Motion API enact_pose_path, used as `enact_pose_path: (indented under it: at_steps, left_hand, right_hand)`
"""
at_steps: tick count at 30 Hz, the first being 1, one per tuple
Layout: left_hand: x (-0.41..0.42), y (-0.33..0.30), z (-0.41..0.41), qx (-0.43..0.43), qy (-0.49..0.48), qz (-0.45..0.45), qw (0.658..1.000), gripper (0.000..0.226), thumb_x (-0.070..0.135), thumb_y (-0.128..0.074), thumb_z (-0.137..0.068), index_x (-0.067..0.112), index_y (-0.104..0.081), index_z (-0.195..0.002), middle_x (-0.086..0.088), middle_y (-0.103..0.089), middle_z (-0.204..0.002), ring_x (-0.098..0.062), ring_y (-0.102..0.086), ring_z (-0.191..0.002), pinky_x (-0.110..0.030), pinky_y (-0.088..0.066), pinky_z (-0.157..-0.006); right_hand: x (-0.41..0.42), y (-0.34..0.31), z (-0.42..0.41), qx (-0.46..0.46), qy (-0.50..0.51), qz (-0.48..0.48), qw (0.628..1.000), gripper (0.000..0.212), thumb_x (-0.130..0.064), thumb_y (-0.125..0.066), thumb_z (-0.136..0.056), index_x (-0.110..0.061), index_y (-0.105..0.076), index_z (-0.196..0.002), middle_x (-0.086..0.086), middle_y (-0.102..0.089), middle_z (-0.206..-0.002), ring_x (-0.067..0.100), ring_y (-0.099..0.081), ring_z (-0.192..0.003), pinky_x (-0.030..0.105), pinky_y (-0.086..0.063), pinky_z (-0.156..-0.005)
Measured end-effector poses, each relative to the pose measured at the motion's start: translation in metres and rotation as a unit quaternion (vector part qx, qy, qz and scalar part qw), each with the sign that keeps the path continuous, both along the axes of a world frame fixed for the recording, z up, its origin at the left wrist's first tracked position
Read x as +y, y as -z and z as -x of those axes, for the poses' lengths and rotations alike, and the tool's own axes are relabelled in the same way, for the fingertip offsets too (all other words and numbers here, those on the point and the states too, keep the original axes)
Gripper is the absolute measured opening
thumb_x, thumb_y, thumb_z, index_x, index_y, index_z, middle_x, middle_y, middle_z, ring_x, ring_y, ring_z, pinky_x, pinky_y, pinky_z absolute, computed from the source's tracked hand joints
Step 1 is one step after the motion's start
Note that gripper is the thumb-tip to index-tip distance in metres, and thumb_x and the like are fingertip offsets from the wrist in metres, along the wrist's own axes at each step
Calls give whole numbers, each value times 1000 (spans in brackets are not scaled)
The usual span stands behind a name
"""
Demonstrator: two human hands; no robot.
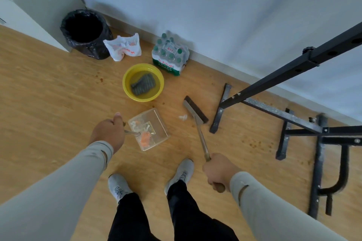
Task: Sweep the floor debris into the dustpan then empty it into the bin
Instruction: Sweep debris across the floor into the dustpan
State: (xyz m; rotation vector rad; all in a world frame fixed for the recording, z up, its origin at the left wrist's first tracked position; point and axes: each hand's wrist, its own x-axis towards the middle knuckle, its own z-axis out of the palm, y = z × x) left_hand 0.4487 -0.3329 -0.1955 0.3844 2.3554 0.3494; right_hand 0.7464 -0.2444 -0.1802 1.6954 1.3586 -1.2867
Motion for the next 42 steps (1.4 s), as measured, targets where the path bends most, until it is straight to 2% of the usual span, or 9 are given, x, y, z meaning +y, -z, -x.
enact_pose_path:
  at_steps: [2, 6, 9, 16, 23, 28, 31, 36, 42]
  left_hand:
    - [0, 4, 6, 6, 0, -1, 1000, 75, 59, -24, -106, 7, -69, -77, -19, -72, -80, -40, -67, -74, -52, -60, -78]
    - [3, 9, 12, 2, -10, -2, 1000, 68, 58, -26, -106, 8, -70, -90, -19, -72, -91, -42, -67, -86, -51, -57, -84]
    - [9, 11, 11, 12, -4, -3, 1000, 67, 57, -26, -107, 7, -70, -93, -18, -70, -93, -39, -64, -84, -43, -49, -75]
    - [12, 19, 18, 28, 0, -6, 1000, 65, 57, -26, -107, 10, -68, -91, -13, -66, -87, -36, -59, -79, -41, -44, -73]
    - [10, 24, 17, 33, -7, -10, 999, 66, 59, -26, -105, 10, -65, -85, -12, -64, -83, -29, -55, -68, -40, -41, -67]
    - [13, 25, 19, 36, -7, -10, 999, 67, 60, -26, -105, 9, -66, -87, -11, -63, -84, -31, -56, -72, -42, -41, -70]
    - [17, 25, 17, 33, -14, -14, 999, 66, 59, -29, -105, 8, -67, -91, -11, -62, -85, -30, -55, -73, -42, -41, -71]
    - [1, 18, 27, 14, -2, -20, 1000, 66, 57, -28, -106, 7, -66, -86, -15, -67, -90, -36, -58, -80, -42, -42, -72]
    - [-54, -11, 35, -53, 5, -21, 998, 66, 59, -28, -106, 9, -69, -94, -19, -73, -94, -41, -68, -89, -50, -57, -86]
  right_hand:
    - [-21, 3, 8, 12, 7, 28, 1000, 13, -4, -47, -92, -8, -54, -102, 12, -56, -78, 28, -55, -70, 38, -50, -65]
    - [-33, -11, -2, 38, 101, 117, 987, 26, -4, -40, -95, -25, -53, -104, 7, -43, -68, 19, -40, -49, 29, -33, -48]
    - [-16, -33, -16, 63, 106, 140, 982, 36, -4, -49, -94, -32, -56, -116, 7, -45, -72, 15, -40, -48, 27, -33, -45]
    - [19, -83, -55, 60, 129, 120, 983, 51, -7, -59, -99, -34, -53, -141, 11, -50, -68, 17, -40, -46, 26, -35, -41]
    - [13, -67, -53, 10, 104, 52, 993, 49, -13, -61, -97, -37, -50, -139, 8, -50, -62, 19, -44, -45, 27, -39, -45]
    - [-6, -42, -24, 11, 1, 102, 995, 27, -18, -53, -97, -33, -55, -119, 4, -56, -69, 18, -49, -50, 28, -45, -48]
    - [-30, -40, -6, 15, -75, 131, 988, 35, -16, -47, -93, -34, -52, -124, 5, -58, -74, 20, -52, -54, 28, -45, -48]
    - [-37, -78, -27, 36, 60, 145, 987, 33, -13, -56, -93, -31, -61, -120, 3, -49, -59, 15, -43, -43, 24, -36, -43]
    - [-72, -137, -76, 15, 175, 96, 980, 38, -14, -62, -96, -41, -58, -124, 10, -53, -67, 18, -43, -49, 29, -33, -47]
